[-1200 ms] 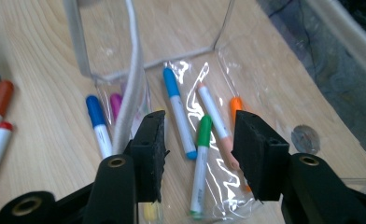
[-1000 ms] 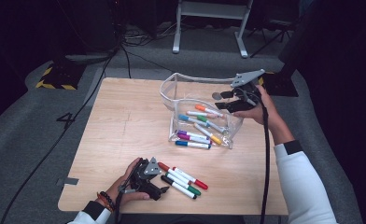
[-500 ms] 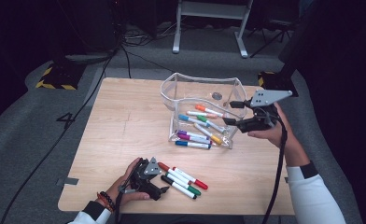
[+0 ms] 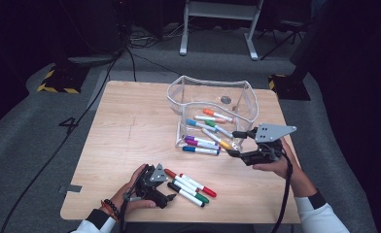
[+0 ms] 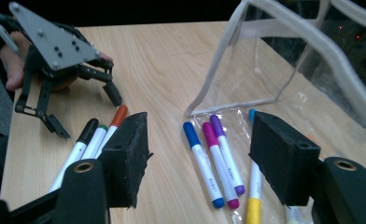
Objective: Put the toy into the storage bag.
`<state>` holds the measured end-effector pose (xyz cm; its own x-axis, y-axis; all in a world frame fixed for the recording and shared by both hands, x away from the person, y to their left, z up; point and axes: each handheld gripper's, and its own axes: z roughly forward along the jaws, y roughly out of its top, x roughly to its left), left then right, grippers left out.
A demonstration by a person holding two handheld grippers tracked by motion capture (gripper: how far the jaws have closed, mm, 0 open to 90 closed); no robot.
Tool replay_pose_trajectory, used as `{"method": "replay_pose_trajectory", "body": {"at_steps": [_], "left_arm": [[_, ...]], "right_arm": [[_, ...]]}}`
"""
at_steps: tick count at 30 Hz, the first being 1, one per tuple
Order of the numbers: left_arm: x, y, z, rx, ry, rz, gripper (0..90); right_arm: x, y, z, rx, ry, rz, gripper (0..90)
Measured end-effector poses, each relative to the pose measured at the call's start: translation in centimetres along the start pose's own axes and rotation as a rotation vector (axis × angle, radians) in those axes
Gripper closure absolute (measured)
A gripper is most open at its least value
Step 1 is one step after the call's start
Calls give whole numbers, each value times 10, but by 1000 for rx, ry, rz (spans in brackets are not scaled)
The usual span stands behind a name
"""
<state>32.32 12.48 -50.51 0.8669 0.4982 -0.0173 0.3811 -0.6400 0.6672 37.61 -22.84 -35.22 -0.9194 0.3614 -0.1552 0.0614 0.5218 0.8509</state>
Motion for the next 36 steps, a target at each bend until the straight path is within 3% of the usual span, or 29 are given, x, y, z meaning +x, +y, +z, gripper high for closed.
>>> {"method": "replay_pose_trajectory", "body": {"at_steps": [5,12,15,24,32,36], "left_arm": [[0,0,0,0,0,0,28],[0,0,0,1,0,2,28],[0,0,0,1,0,1,28],[0,0,0,0,0,0,28],[0,0,0,0,0,0,28],[0,0,0,0,0,0,28]], "right_arm": [[11,-18,26,38,28,8,380],[18,-42,84,163,85,5,405],[17,-47,105,179,102,20,407],[15,-48,150,194,53,11,409],[10,-51,175,209,15,28,400],[5,-54,182,215,16,62,387]]}}
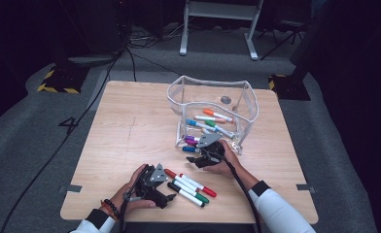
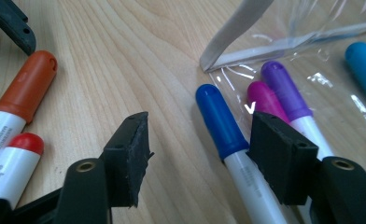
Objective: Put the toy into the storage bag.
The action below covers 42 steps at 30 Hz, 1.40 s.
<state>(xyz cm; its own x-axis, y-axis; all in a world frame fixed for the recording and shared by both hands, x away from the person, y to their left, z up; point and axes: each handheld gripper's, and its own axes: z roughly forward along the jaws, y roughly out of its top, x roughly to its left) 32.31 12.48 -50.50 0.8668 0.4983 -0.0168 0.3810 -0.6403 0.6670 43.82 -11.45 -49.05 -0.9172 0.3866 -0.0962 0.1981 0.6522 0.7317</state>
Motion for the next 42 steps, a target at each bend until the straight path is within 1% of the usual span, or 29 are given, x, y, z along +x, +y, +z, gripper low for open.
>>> {"method": "replay_pose_trajectory", "body": {"at_steps": [1,4,5,6,8,9,10,11,13,16,18,20,21,23,26,28,31,33,37,42], "left_arm": [[0,0,0,0,0,0,28],[0,0,0,0,1,0,29],[0,0,0,0,0,0,29],[0,0,0,0,1,0,29],[0,0,0,0,0,1,29],[0,0,0,0,0,1,29],[0,0,0,0,0,1,29],[0,0,0,0,0,1,29],[0,0,0,0,1,1,29],[0,0,0,0,2,0,30],[0,0,0,0,2,0,30],[0,0,0,0,2,-1,30],[0,0,0,0,2,0,30],[0,0,0,0,2,0,30],[0,0,0,0,2,-1,30],[0,0,0,0,2,0,30],[0,0,0,-1,2,-2,30],[0,0,0,-1,1,-1,30],[0,0,0,-1,1,-1,30],[0,0,0,-1,0,-2,29]], "right_arm": [[-1,0,2,6,10,8,386],[-2,-3,7,25,18,26,386],[-3,-4,7,19,29,41,402],[-4,-5,7,18,40,47,431],[-4,-5,6,14,71,55,525],[-3,-6,5,9,81,43,605],[-2,-7,4,9,109,29,649],[-2,-7,3,13,124,13,679],[-1,-7,1,20,136,-6,741],[-1,-10,-2,18,142,-13,746],[-1,-11,-5,29,141,-11,747],[-2,-12,-9,44,123,-27,748],[-3,-13,-12,41,122,-25,748],[-6,-15,-20,21,116,-8,748],[-7,-13,-37,-12,99,-7,748],[-8,-10,-50,-50,94,-3,748],[-8,-4,-70,-97,83,-12,749],[-8,-1,-82,-118,69,-16,749],[-12,4,-108,-177,54,-13,749],[-16,14,-138,-229,28,-21,749]]}}
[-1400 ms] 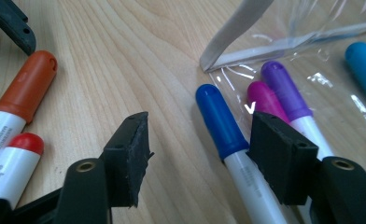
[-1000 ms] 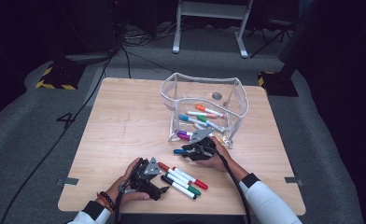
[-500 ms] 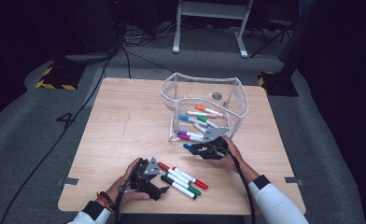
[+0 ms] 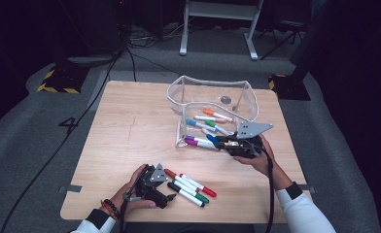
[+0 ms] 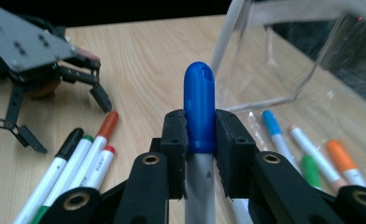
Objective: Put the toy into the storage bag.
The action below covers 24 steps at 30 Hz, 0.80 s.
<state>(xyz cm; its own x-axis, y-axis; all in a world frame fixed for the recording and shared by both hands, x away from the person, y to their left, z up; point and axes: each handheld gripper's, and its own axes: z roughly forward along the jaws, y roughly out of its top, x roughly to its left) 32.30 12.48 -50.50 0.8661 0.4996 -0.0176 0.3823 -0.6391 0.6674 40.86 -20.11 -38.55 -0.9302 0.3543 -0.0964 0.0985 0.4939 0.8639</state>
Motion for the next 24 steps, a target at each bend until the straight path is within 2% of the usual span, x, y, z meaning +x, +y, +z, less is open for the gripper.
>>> {"method": "replay_pose_trajectory", "body": {"at_steps": [6,13,17,21,24], "left_arm": [[0,0,0,0,0,1,29],[0,0,0,0,0,1,29],[0,0,0,1,0,1,29],[0,0,0,1,0,1,29],[0,0,0,1,0,1,29]], "right_arm": [[-2,28,-23,-8,-40,-43,749],[-8,65,-42,-9,-45,-87,749],[-14,81,-46,4,-49,-96,749],[-22,92,-50,-7,-50,-92,749],[-29,98,-50,-5,-67,-94,749]]}}
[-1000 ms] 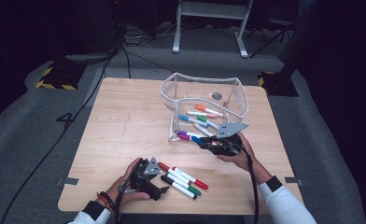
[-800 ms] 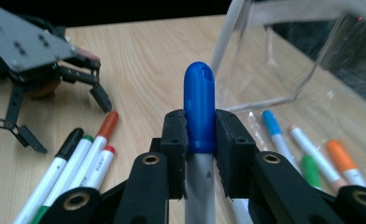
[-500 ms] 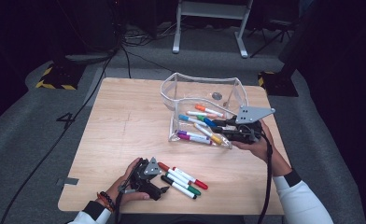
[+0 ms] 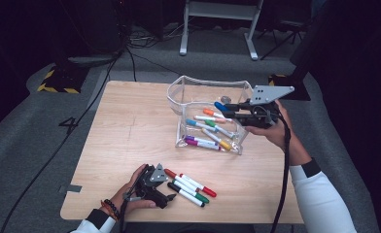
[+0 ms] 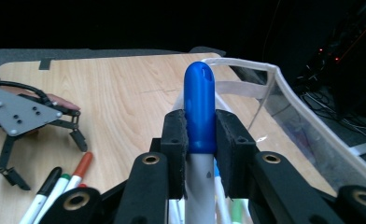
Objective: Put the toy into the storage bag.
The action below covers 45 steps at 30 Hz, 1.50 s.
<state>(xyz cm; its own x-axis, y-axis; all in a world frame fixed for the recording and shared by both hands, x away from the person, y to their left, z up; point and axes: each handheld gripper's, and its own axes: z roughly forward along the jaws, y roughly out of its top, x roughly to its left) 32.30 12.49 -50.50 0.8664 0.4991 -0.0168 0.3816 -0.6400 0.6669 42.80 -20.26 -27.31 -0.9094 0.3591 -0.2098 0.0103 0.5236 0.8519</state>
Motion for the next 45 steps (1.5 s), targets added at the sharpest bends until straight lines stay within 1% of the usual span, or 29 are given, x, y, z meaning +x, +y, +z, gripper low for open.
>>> {"method": "replay_pose_trajectory", "body": {"at_steps": [2,6,10,12,13,15,19,21,24,26,29,31,33,34,35,36,37,38,39,41,42,44,45], "left_arm": [[0,0,0,0,0,0,29],[0,0,0,0,0,0,29],[0,0,0,0,2,-1,30],[0,0,0,0,2,-2,30],[0,0,0,0,2,-1,30],[0,0,0,0,2,-2,30],[0,0,0,0,1,-1,30],[0,0,0,0,2,-2,30],[0,0,0,0,1,-1,30],[0,0,0,0,2,-1,30],[0,0,0,0,1,-1,30],[0,0,0,0,2,-1,30],[0,0,0,0,2,-1,30],[0,0,0,0,1,0,30],[0,0,0,-1,1,-2,30],[0,0,0,0,1,-1,30],[0,0,0,-1,2,-2,30],[0,0,0,0,1,-1,30],[0,0,0,0,1,-1,30],[0,0,0,0,1,-1,30],[0,0,0,0,1,-1,30],[0,0,0,0,2,-1,30],[0,0,0,0,1,0,30]], "right_arm": [[-6,4,0,8,-8,-6,749],[-21,10,3,17,-33,0,749],[-36,13,7,18,-57,22,749],[-42,12,12,39,-71,23,749],[-45,11,16,42,-73,32,748],[-51,7,23,68,-80,39,749],[-63,-2,39,113,-84,75,749],[-67,-7,49,151,-84,88,749],[-71,-12,61,205,-106,96,749],[-74,-16,68,242,-109,111,749],[-74,-20,80,331,-112,114,748],[-73,-21,87,396,-102,107,748],[-71,-20,92,450,-106,99,747],[-70,-20,95,483,-80,106,747],[-68,-20,97,511,-64,95,747],[-66,-20,99,526,-47,90,747],[-65,-19,100,539,-13,92,747],[-63,-19,102,556,17,84,746],[-60,-18,102,564,34,79,746],[-57,-18,103,581,84,73,745],[-56,-18,103,583,91,68,743],[-55,-18,104,589,72,69,727],[-55,-18,104,589,66,60,708]]}}
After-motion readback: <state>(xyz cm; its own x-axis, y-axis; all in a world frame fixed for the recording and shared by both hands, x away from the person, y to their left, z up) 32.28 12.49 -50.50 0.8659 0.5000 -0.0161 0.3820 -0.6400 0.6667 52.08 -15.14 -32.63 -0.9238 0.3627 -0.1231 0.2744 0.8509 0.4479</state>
